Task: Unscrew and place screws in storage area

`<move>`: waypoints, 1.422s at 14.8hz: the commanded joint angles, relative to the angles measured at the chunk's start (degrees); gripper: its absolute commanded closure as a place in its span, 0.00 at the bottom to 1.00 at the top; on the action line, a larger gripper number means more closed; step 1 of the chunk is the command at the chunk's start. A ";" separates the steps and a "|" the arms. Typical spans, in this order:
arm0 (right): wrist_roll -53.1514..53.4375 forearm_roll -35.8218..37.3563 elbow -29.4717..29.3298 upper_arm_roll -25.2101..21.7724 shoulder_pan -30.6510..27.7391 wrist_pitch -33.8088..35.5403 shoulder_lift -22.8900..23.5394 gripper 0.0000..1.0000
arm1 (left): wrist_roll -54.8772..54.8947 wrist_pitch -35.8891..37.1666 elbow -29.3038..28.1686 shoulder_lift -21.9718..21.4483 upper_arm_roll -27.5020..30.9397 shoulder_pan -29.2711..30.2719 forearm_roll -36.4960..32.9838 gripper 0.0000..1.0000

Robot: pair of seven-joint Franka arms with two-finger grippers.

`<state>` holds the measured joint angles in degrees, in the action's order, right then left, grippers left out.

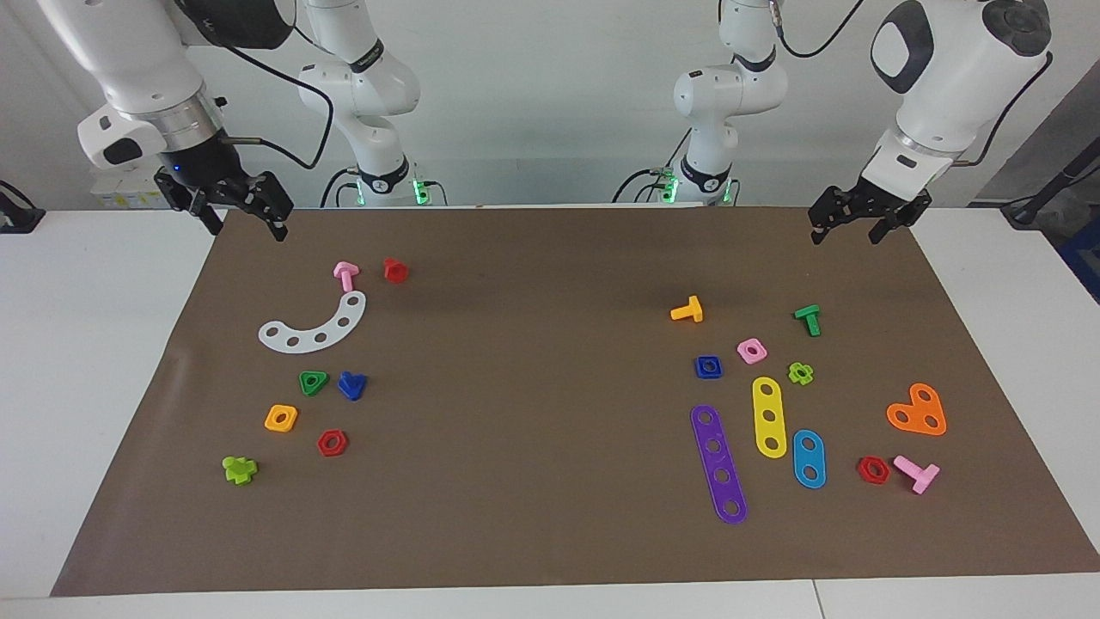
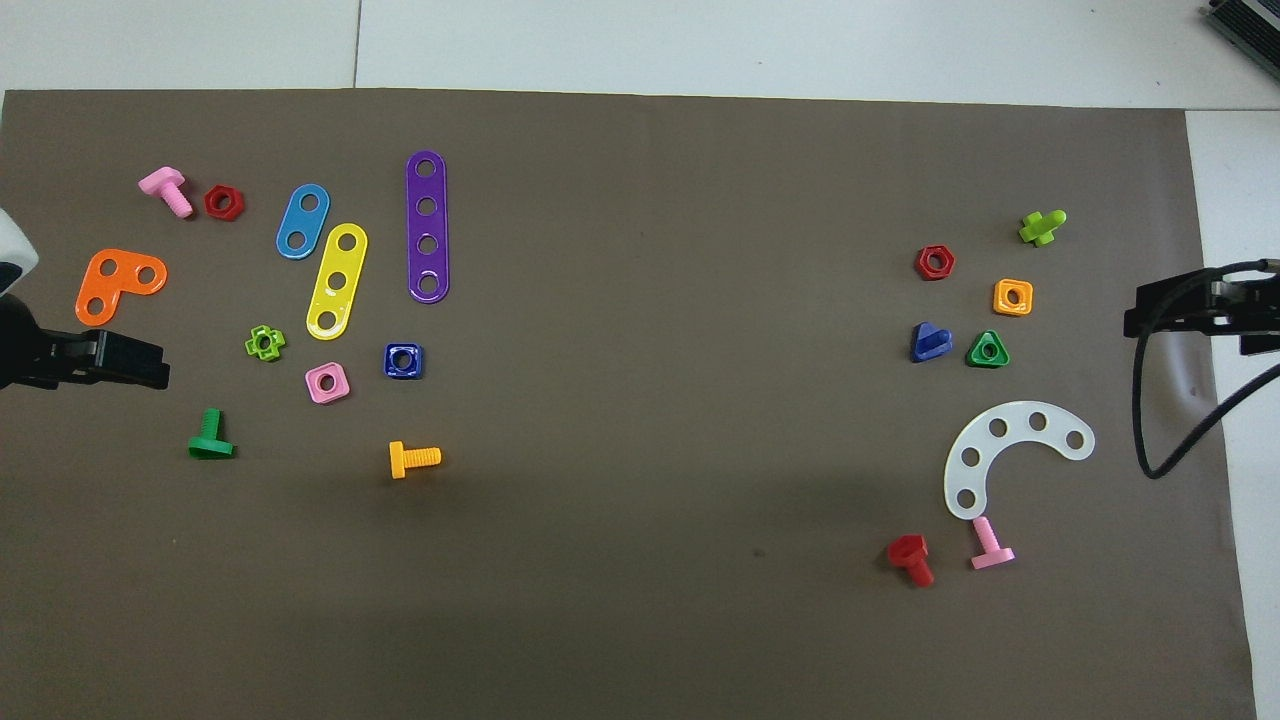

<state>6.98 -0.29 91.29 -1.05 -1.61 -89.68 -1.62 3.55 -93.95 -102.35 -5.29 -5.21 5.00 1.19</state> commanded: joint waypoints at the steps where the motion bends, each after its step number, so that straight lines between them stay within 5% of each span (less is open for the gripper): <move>1: -0.21 0.29 1.25 0.43 -0.32 0.91 -1.19 0.00 | 0.05 -1.14 -2.07 -1.83 0.03 0.27 0.66 0.00; 9: 0.14 0.03 3.63 -0.18 0.64 1.35 -2.86 0.00 | 0.05 -1.14 -2.07 -1.74 0.03 0.27 0.66 0.00; 13: -0.12 0.20 3.10 -6.33 6.00 1.27 -2.34 0.00 | 0.05 -1.14 -2.07 -1.83 0.03 0.27 0.66 0.00; 21: -1.79 0.90 2.40 -2.47 3.10 1.70 -1.99 0.00 | 0.05 -1.14 -2.07 -1.83 0.03 0.27 0.66 0.00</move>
<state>6.49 -0.29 93.01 -4.84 2.50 -87.98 -2.75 3.55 -93.95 -102.35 -5.29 -5.21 5.00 1.19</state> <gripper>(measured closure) 0.000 0.000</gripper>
